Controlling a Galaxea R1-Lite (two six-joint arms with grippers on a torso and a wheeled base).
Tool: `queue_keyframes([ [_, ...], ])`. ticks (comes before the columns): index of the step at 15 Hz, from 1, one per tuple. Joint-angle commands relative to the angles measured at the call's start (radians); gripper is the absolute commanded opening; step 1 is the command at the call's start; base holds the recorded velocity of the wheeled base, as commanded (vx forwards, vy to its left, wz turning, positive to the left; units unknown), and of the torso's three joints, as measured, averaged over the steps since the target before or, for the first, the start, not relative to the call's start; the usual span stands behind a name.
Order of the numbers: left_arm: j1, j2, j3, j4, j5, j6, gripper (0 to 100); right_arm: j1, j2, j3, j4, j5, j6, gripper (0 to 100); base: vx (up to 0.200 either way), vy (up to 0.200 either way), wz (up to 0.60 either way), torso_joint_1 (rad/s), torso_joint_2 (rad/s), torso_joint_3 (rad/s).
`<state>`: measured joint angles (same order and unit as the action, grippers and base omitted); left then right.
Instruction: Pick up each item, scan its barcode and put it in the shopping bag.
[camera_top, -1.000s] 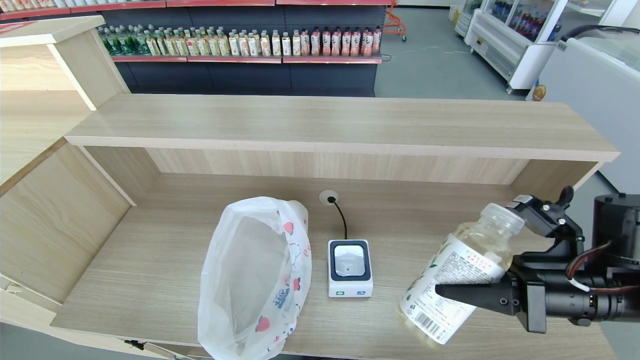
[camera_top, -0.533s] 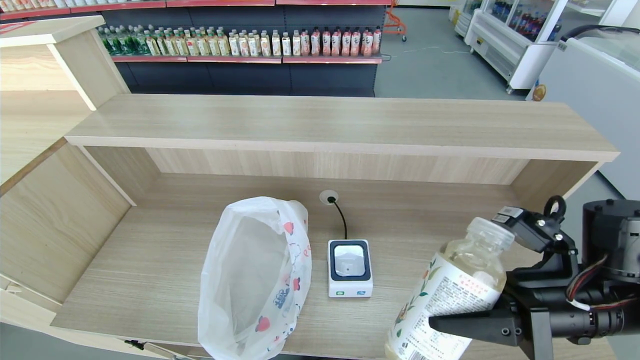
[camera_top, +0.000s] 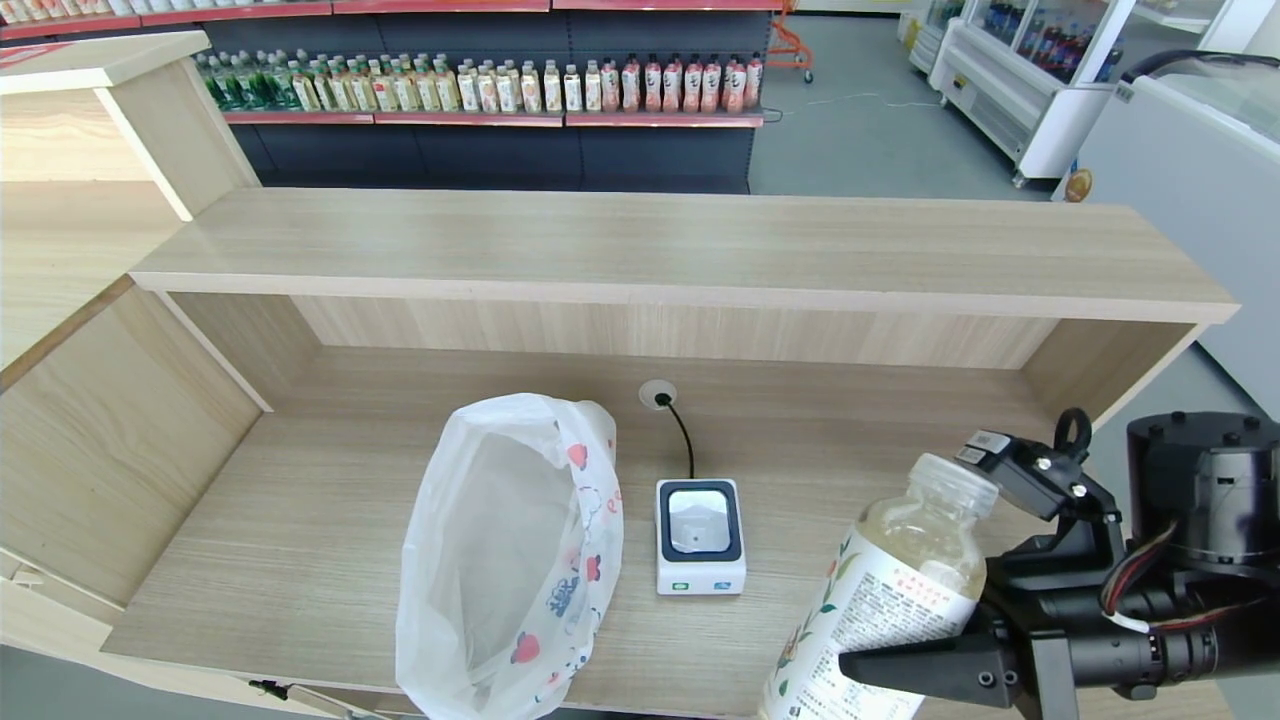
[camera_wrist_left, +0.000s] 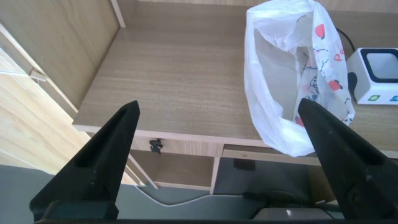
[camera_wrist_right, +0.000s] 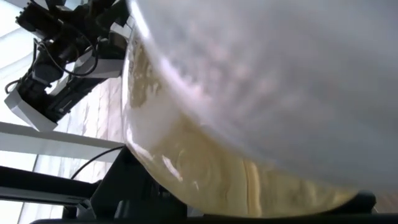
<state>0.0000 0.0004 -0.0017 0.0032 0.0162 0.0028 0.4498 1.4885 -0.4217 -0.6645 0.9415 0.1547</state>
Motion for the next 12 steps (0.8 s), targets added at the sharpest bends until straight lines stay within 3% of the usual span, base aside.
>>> queue_keyframes([
  [1,0.0,0.0,0.0,0.0,0.001,0.0,100,0.004,0.006,-0.003,-0.001,0.0,-0.001,0,0.0,0.0,0.0,0.0,0.0,0.0],
  [12,0.0,0.0,0.0,0.0,0.001,0.0,100,0.018,0.009,0.0,0.0,0.0,-0.02,0,0.0,0.0,0.0,0.0,0.0,0.0],
])
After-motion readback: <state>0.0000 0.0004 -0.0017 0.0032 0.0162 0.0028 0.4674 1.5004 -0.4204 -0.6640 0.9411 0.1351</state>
